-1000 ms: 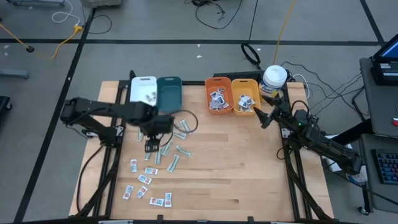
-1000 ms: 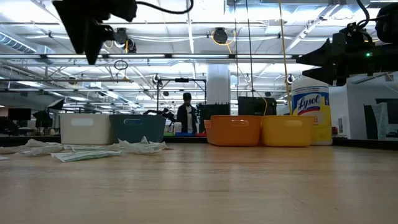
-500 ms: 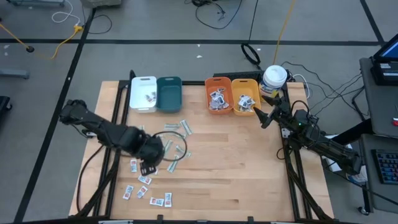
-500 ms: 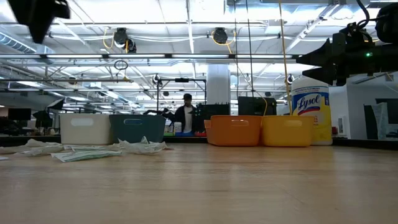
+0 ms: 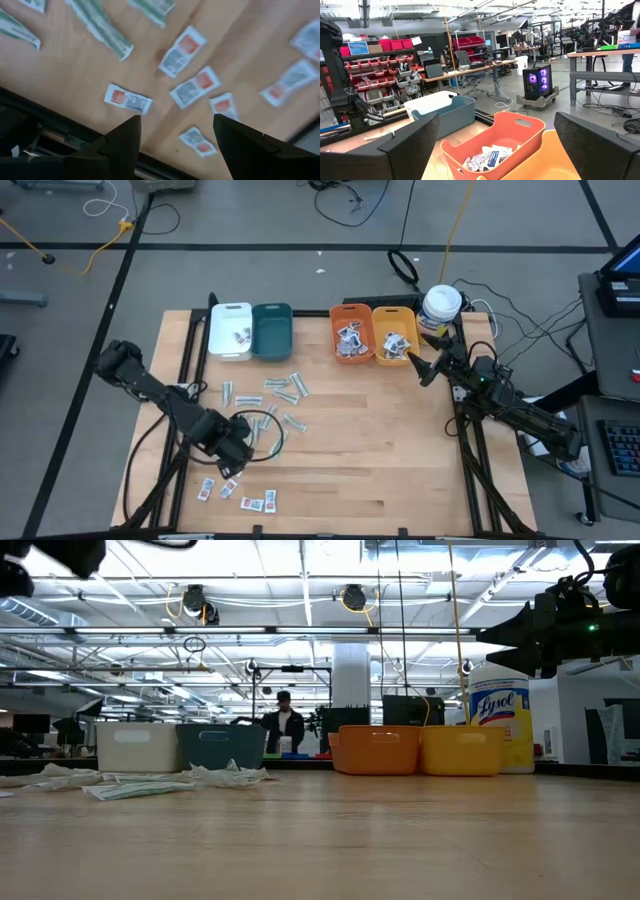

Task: Pick & Place First Aid Supplies
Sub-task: Put the ointment pack into the white bin

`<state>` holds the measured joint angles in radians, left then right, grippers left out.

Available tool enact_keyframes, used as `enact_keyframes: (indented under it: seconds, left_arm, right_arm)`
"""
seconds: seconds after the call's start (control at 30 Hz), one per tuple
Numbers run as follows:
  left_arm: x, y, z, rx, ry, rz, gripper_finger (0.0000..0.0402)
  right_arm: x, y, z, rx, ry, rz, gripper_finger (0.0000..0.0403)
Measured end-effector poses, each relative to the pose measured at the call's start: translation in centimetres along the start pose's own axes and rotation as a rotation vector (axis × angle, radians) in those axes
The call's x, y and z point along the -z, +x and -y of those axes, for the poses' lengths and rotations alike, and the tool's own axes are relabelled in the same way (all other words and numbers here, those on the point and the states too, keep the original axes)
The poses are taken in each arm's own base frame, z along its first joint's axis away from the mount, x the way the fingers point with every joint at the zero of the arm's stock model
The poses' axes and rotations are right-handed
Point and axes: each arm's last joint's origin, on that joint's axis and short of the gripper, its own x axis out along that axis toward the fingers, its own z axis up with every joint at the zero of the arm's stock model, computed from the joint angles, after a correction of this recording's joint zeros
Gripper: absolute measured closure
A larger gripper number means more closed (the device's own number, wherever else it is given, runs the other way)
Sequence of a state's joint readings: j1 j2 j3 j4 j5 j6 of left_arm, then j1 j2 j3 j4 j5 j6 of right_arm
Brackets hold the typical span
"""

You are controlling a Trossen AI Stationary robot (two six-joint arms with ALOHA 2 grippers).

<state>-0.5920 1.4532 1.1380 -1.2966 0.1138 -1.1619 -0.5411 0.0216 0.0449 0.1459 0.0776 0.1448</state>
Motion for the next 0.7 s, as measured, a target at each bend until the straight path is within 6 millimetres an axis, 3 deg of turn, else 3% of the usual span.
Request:
enact_keyframes:
  seconds: [0.4, 0.7]
  left_arm:
    - [-0.6, 6.0, -0.2, 0.072, -0.006, 0.041, 0.0147]
    - [-1.6, 9.7, 0.9, 0.002, 0.004, 0.043, 0.0147]
  right_arm:
    - [0.0, 0.0, 0.0, 0.0, 0.0, 0.0, 0.0011]
    - [0.0, 0.0, 0.0, 0.0, 0.0, 0.0, 0.0011]
